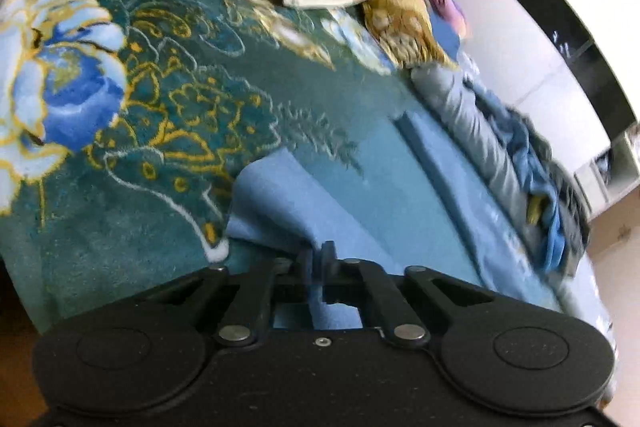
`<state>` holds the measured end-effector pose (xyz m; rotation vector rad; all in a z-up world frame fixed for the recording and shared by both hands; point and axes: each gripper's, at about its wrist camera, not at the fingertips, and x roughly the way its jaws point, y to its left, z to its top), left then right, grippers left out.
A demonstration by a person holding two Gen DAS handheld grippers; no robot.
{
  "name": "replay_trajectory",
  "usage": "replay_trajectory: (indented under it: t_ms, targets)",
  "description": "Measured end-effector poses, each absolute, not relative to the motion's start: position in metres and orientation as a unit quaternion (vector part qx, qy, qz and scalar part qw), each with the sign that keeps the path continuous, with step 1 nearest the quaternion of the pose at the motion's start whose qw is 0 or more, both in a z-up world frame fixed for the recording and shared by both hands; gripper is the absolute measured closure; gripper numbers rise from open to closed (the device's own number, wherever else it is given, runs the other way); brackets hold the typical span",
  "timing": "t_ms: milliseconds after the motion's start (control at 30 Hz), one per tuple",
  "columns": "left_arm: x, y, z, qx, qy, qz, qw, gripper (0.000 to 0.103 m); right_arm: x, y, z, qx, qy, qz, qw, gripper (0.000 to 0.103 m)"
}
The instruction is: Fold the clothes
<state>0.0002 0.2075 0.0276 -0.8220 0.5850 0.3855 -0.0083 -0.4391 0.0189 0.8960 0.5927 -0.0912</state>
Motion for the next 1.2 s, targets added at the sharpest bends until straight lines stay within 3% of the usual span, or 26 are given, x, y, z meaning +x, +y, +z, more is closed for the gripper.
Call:
replay_trajectory:
  t_ms: [133,533,633,700,833,867,933,967,1000,1200]
  targets:
    - [-0.004,0.204,0.052,-0.366,0.256,0.165,0.88,0.103,-0.027,-0.438,0.035,0.409,0.263,-0.043,0.873,0.101]
    - [0.008,0.214,0.036,-0.381,0.293,0.17,0.86,0.101,-0.036,-0.457,0.032,0.424,0.278,-0.065,0.859,0.101]
    - [0.008,0.215,0.022,-0.388,0.317,0.174,0.848,0.091,-0.037,-0.457,0.024,0.425,0.292,-0.074,0.853,0.09]
    - [0.006,0.216,0.015,-0.397,0.324,0.17,0.842,0.078,-0.034,-0.455,0.014,0.436,0.307,-0.071,0.843,0.082]
    - [0.006,0.215,0.012,-0.394,0.321,0.167,0.845,0.075,-0.022,-0.443,-0.002,0.447,0.327,-0.045,0.831,0.071]
    - [0.007,0.214,0.012,-0.391,0.32,0.168,0.846,0.077,-0.017,-0.44,-0.004,0.445,0.332,-0.042,0.831,0.071]
    - [0.006,0.213,0.015,-0.386,0.315,0.169,0.851,0.081,-0.01,-0.435,-0.007,0.453,0.331,-0.027,0.827,0.094]
    - [0.006,0.213,0.018,-0.385,0.313,0.167,0.852,0.094,-0.008,-0.433,-0.008,0.458,0.333,-0.014,0.824,0.1]
    - [0.011,0.215,0.021,-0.39,0.313,0.163,0.851,0.102,-0.006,-0.43,-0.006,0.453,0.34,-0.004,0.824,0.102]
    - [0.058,0.225,0.046,-0.4,0.308,0.14,0.852,0.102,0.012,-0.437,0.02,0.446,0.316,0.014,0.837,0.103]
